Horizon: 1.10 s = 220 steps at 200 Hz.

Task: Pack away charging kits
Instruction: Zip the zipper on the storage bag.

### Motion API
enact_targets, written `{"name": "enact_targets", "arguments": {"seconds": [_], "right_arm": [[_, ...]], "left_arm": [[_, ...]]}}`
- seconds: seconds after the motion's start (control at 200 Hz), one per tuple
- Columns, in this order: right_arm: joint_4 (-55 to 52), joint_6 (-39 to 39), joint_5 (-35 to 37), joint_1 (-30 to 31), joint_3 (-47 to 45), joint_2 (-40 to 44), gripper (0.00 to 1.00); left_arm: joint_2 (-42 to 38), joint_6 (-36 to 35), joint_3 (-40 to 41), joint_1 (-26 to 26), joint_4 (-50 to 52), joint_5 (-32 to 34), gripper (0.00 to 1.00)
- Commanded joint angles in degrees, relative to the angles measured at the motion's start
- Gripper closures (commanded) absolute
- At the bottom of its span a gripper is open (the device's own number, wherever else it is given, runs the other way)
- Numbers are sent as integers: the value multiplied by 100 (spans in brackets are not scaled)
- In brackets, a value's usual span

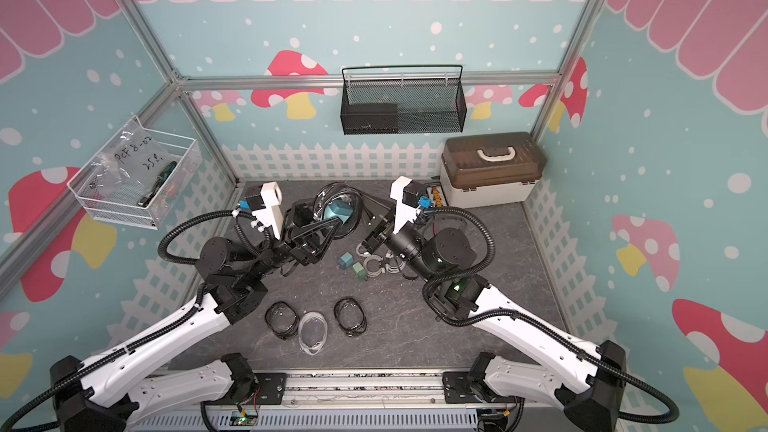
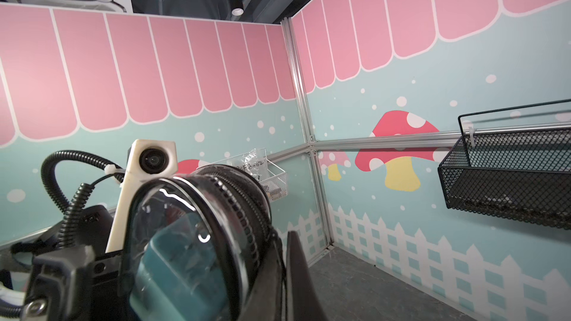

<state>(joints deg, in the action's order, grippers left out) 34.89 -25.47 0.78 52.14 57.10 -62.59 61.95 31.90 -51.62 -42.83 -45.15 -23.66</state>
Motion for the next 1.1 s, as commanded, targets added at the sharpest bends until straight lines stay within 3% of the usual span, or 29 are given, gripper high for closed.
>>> {"name": "enact_targets", "arguments": {"seconds": [0.0,0.26,0.39,0.585,0.685,0.755,1.096], "right_arm": [[1035,-668,422,26,-103,-76,100],[1410,-1087,876,99,-32,-315,100],[1398,-1159,822,136,93,-512,100],[1337,-1167,689,172,135,-693,100],[1131,-1048,627,172,144,-673,100],[787,-798,606,168,137,-557,100],[-1638,1989,1270,45,678,201,100]], "left_arm": [[255,421,25,-6,-1022,175,26],[656,768,20,-6,-1680,469,28],[756,884,-79,-6,-1756,495,35],[825,923,-322,-6,-1409,637,58],[795,922,-392,11,-1080,675,86],[691,856,-545,44,-530,663,100],[-447,-118,-1255,238,3862,571,100]]}}
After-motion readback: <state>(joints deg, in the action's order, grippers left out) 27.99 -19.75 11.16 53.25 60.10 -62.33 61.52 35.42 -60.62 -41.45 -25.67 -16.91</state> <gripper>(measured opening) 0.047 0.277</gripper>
